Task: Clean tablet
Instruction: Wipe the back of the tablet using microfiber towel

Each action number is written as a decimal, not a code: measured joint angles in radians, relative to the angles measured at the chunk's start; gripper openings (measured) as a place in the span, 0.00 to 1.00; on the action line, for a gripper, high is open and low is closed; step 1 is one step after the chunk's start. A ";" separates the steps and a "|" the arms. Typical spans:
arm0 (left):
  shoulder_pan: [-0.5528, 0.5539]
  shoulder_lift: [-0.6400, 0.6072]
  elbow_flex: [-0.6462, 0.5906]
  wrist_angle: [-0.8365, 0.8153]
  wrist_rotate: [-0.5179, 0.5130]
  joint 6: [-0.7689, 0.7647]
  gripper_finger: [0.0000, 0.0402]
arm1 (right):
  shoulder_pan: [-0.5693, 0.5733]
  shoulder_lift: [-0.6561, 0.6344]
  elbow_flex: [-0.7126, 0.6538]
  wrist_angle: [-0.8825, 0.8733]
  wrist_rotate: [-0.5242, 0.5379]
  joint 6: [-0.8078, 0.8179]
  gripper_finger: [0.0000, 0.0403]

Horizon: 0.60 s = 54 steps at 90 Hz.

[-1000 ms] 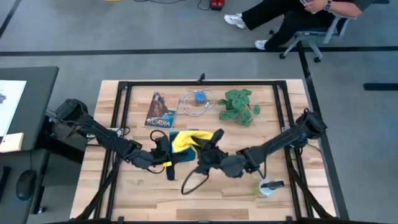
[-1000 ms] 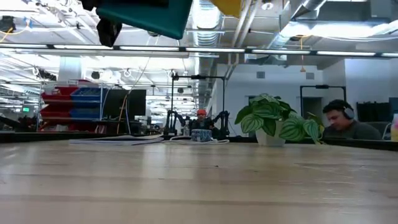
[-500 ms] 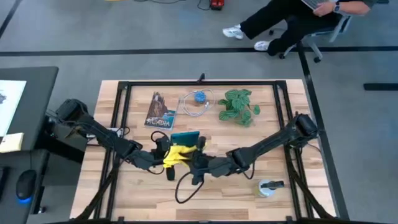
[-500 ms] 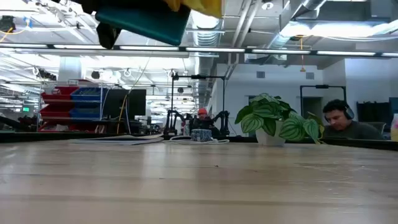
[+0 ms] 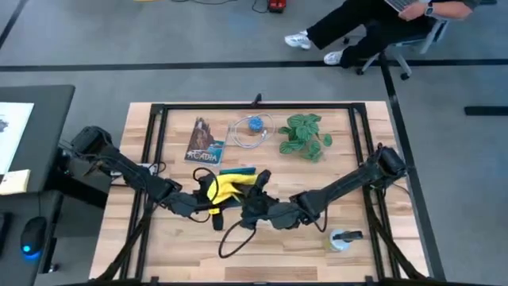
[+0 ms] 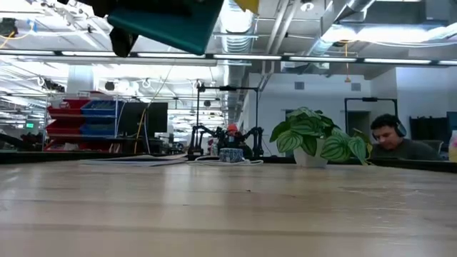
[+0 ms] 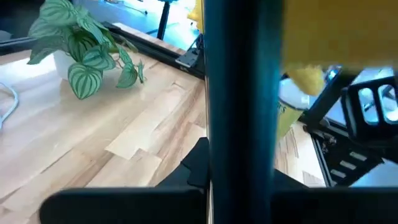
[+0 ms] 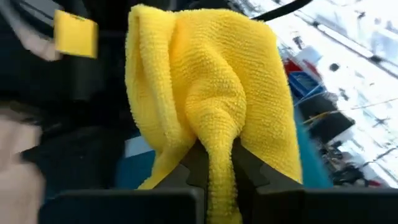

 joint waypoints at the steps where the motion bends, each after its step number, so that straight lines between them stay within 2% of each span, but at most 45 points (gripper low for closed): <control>1: 0.000 0.000 0.000 0.001 0.000 0.002 0.03 | 0.002 0.000 0.000 -0.009 -0.006 0.011 0.03; 10: 0.000 0.000 0.000 0.008 -0.002 0.014 0.03 | 0.014 0.001 0.000 -0.097 -0.042 0.111 0.03; 23: 0.000 0.000 0.000 0.019 -0.014 0.023 0.03 | 0.027 0.001 0.000 -0.206 -0.032 0.186 0.03; 27: 0.000 0.000 0.000 0.018 -0.014 0.023 0.03 | 0.033 0.001 0.000 -0.228 0.012 0.186 0.03; 41: -0.007 0.000 0.000 0.024 -0.020 0.022 0.03 | 0.065 -0.003 -0.002 -0.245 0.270 0.069 0.03; 54: -0.012 0.000 0.000 0.019 -0.020 0.017 0.03 | 0.069 -0.048 -0.002 -0.239 0.386 0.011 0.03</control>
